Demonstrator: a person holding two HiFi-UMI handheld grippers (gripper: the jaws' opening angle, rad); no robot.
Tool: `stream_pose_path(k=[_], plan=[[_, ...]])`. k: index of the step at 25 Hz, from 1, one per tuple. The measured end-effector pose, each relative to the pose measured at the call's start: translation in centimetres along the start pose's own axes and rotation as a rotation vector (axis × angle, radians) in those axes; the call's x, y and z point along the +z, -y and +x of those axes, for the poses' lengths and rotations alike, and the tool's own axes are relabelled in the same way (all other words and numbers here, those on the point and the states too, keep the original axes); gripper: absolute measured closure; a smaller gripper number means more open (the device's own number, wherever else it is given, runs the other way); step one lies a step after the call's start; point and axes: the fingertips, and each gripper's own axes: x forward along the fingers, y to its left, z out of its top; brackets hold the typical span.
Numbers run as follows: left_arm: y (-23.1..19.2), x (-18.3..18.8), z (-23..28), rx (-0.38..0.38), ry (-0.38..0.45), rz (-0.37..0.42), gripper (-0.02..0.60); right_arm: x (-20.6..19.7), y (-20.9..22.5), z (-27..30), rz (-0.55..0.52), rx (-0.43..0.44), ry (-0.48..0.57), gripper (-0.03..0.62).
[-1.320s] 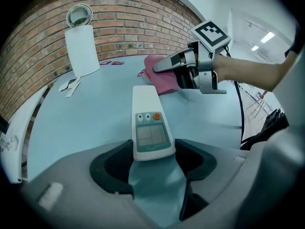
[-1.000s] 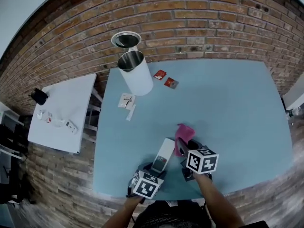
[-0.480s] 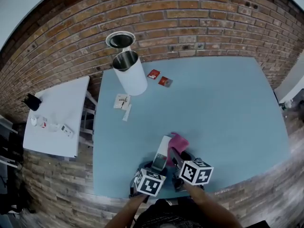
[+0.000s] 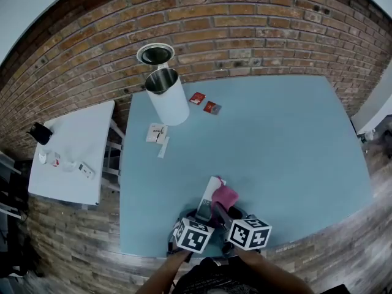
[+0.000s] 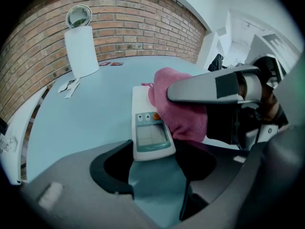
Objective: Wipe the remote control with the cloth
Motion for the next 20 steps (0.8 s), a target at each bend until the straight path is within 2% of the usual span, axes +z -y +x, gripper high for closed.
stream_pose_path(k=[2, 5, 9, 15, 20], plan=[[0.1, -0.1, 0.0, -0.014, -0.007, 0.025, 0.307, 1.6, 0.8, -0.2, -0.052, -0.009, -0.032, 0.517], [0.3, -0.2, -0.1, -0.053, -0.021, 0.094, 0.307, 5.6, 2.7, -0.5, -0.195, -0.031, -0.083, 0.517], [0.4, -0.7, -0.3, -0.106, -0.053, 0.192, 0.307, 8.9, 5.4, -0.3, -0.338, -0.058, -0.200, 0.517], [0.6, -1.0, -0.5, -0.165, -0.081, 0.304, 0.307, 7.9, 7.2, 0.8, -0.366, -0.031, -0.373, 0.517], [0.7, -1.2, -0.5, -0.177, -0.123, 0.340, 0.307, 6.2, 6.7, 2.6, -0.367, 0.034, -0.466, 0.517]])
